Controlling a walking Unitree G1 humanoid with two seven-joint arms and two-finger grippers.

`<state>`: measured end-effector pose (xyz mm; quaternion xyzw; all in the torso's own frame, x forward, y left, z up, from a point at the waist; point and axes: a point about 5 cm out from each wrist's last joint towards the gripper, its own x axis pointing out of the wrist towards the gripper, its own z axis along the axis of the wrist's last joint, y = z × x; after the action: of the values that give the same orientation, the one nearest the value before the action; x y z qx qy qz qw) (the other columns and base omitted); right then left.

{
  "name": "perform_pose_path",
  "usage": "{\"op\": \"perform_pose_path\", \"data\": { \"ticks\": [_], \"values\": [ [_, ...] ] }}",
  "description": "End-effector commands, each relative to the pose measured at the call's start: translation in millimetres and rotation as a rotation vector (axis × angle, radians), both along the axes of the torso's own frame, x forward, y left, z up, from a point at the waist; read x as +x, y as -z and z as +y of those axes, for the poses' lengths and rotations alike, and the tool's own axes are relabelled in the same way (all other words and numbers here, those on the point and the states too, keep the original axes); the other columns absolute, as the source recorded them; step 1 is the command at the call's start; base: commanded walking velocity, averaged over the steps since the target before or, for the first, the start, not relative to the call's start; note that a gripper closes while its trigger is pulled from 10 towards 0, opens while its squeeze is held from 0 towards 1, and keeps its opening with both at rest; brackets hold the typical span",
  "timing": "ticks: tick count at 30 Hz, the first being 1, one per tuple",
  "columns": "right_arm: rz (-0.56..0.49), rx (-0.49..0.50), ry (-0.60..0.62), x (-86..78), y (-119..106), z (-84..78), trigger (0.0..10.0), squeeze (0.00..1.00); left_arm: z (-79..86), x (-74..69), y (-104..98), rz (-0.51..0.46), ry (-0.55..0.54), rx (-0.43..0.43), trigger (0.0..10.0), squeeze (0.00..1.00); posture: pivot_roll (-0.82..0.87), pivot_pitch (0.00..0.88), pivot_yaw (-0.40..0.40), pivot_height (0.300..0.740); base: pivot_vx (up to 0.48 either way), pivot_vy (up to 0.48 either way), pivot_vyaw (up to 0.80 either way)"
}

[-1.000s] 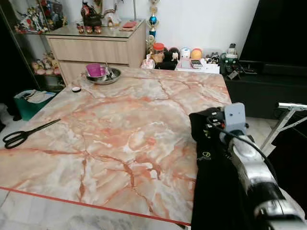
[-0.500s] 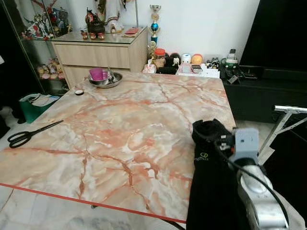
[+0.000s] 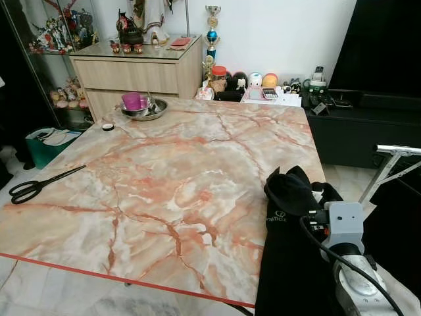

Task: Hang hanger

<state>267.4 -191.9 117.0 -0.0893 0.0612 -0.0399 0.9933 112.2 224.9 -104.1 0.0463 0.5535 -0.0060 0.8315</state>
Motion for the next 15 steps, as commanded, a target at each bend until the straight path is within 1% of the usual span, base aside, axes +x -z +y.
{"op": "perform_pose_path", "data": {
  "ticks": [1, 3, 4, 5, 6, 11, 13, 15],
  "values": [
    [-0.033, -0.005, -0.005, 3.7, -10.7, 3.7, 10.0, 1.00, -4.9, -1.6, 1.6, 0.015, 0.010, -0.016, 10.0, 0.00, 0.08, 0.008, -0.021, 0.740, 0.000, 0.000, 0.00],
    [-0.034, -0.005, -0.005, 4.3, -11.0, 4.0, 10.0, 1.00, -4.9, -1.4, 1.6, 0.015, 0.010, -0.016, 10.0, 0.00, 0.08, 0.008, -0.021, 0.740, 0.000, 0.000, 0.00],
    [-0.034, -0.014, -0.006, 5.8, -11.9, 4.0, 10.0, 0.73, -5.1, -1.2, 1.5, 0.014, 0.007, -0.018, 10.0, 0.00, 0.08, 0.011, -0.023, 0.740, 0.000, 0.000, 0.00],
    [-0.034, -0.014, -0.006, 5.8, -11.9, 4.0, 10.0, 0.73, -5.1, -1.2, 1.5, 0.014, 0.007, -0.018, 10.0, 0.00, 0.08, 0.011, -0.023, 0.740, 0.000, 0.000, 0.00],
    [-0.030, -0.016, -0.004, 6.4, -12.6, 3.5, 10.0, 0.00, -5.3, -1.0, 1.5, 0.014, 0.005, -0.019, 10.0, 0.00, 0.08, 0.013, -0.025, 0.740, 0.000, 0.000, 0.00],
    [-0.016, -0.015, -0.011, 7.2, -11.6, 4.4, 10.0, 0.00, -5.6, -0.9, 1.6, 0.016, 0.001, -0.021, 10.0, 0.00, 0.08, 0.015, -0.027, 0.740, 0.000, 0.000, 0.00],
    [0.019, -0.004, -0.025, 6.8, -6.0, 6.6, 10.0, 0.00, -5.8, -0.9, 1.6, 0.016, 0.001, -0.023, 10.0, 0.00, 0.08, 0.015, -0.028, 0.740, 0.000, 0.000, 0.00],
    [0.029, -0.002, -0.028, 6.4, -3.2, 7.4, 10.0, 0.00, -5.9, -1.0, 1.7, 0.016, 0.002, -0.024, 10.0, 0.00, 0.08, 0.017, -0.030, 0.740, -0.240, 0.000, 0.00]
  ]
}}
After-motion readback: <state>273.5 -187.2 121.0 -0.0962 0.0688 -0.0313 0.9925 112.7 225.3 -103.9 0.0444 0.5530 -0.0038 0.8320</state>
